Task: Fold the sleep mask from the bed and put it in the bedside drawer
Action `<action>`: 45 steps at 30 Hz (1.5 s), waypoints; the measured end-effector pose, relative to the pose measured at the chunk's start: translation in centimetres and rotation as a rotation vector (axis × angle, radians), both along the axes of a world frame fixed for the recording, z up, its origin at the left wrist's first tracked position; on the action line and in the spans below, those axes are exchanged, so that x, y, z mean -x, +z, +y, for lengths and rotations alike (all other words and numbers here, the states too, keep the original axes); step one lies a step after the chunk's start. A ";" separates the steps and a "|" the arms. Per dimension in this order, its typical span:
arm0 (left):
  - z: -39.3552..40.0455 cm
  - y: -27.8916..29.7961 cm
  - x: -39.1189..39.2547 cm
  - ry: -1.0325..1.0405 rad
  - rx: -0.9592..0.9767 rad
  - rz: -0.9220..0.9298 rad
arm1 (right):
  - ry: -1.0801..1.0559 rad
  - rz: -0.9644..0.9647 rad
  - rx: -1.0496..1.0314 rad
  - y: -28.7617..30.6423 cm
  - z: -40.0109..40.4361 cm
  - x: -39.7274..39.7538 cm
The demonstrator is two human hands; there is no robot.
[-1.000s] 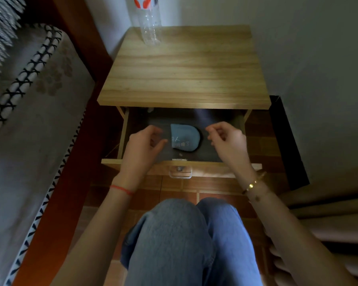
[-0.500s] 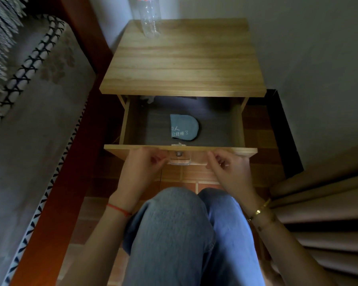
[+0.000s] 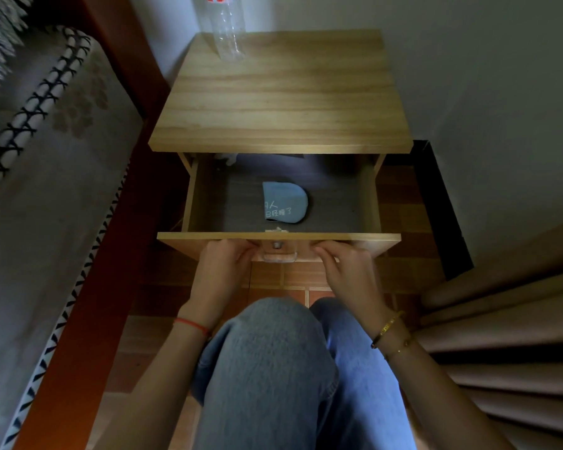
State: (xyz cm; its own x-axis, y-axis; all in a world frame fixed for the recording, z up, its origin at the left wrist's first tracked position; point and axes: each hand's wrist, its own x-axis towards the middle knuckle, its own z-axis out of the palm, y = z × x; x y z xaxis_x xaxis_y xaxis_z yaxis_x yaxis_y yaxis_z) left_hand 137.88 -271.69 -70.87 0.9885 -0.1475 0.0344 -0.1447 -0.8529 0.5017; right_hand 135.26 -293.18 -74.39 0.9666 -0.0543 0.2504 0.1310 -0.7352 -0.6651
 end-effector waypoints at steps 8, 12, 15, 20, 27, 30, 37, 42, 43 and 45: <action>0.1 -0.1 -1.1 0.044 0.029 -0.080 | -0.068 -0.059 0.066 1.3 0.0 -1.3; -0.1 -0.3 -2.2 0.044 0.045 -0.099 | -0.075 -0.063 0.078 1.9 -0.1 -2.4; -0.4 -0.4 -3.3 0.049 0.068 -0.111 | -0.073 -0.076 0.094 2.3 -0.3 -3.6; -0.9 0.0 -5.9 0.070 0.086 -0.143 | -0.028 -0.086 0.078 3.0 -0.2 -6.1; -2.2 -0.5 -8.4 0.096 0.026 -0.180 | 0.021 -0.077 0.023 3.3 -0.2 -9.8; -2.8 -0.9 -9.4 0.064 -0.004 -0.198 | 0.040 -0.066 0.021 3.5 -0.4 -11.0; -3.2 -1.5 -11.7 0.053 -0.011 -0.215 | 0.054 -0.037 0.078 3.5 -0.7 -12.5; -3.0 -1.3 -12.7 0.017 -0.013 -0.207 | 0.038 -0.010 0.090 3.2 -0.4 -12.9; -3.0 -1.2 -12.7 0.013 -0.021 -0.200 | 0.040 -0.003 0.100 3.2 -0.4 -12.8; -2.9 -1.2 -12.5 0.000 -0.039 -0.196 | 0.050 0.002 0.116 3.2 -0.4 -12.5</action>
State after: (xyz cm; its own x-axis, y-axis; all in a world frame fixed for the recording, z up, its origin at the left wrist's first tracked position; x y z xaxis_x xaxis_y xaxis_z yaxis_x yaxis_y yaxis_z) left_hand 150.41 -274.55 -72.09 0.9635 -0.1522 0.2202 -0.2360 -0.8712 0.4305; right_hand 147.80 -293.55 -71.20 0.9679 0.0232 0.2504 0.1684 -0.7995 -0.5766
